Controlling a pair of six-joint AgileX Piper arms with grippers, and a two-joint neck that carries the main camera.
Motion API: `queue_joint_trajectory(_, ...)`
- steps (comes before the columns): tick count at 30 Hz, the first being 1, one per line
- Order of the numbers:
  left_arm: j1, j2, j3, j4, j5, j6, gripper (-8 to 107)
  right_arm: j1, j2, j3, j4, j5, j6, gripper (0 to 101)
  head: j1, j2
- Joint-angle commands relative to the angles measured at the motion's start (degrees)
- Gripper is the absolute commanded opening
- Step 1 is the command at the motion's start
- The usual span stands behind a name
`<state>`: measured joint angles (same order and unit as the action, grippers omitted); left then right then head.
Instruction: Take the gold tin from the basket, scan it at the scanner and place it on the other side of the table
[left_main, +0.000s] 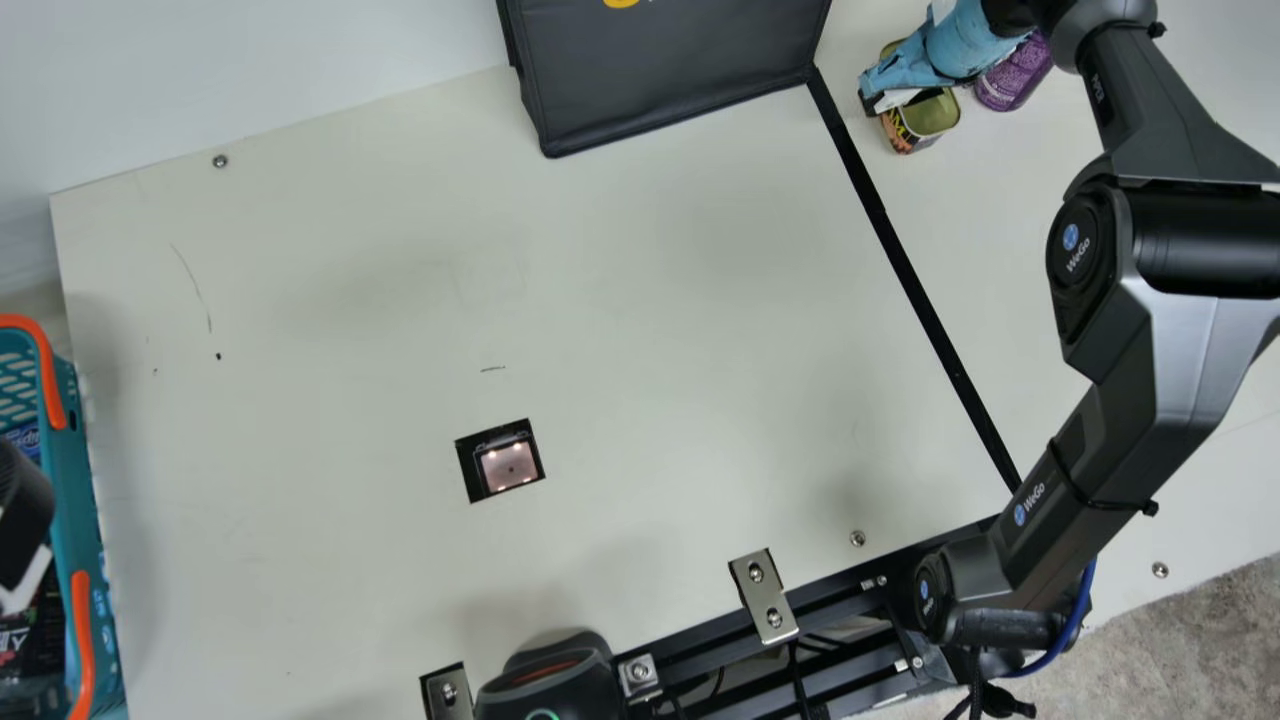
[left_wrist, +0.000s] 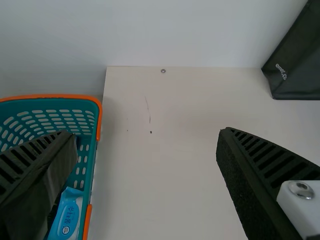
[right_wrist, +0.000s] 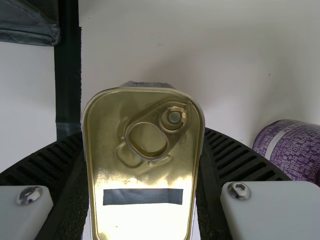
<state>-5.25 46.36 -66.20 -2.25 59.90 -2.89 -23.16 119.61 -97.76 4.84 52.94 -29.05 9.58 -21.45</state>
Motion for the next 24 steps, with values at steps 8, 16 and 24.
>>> queue_joint_trajectory(8, 0.0, 0.0, 0.0, 0.0, 0.0, 0.0, 90, 0.3, 0.5, 0.4, -0.9, -1.0, 0.7, 3, -1.7, -0.1)
queue_joint_trajectory(16, 0.0, 0.0, 0.0, 0.0, 0.0, 0.0, 90, 0.3, 0.8, 0.3, -1.1, -1.1, 1.2, 30, -1.7, -0.1)
queue_joint_trajectory(24, 0.0, 0.0, 0.0, 0.0, 0.0, 0.0, 90, 0.3, 0.9, 0.2, -1.1, -1.0, 1.3, 57, -1.7, -0.1)
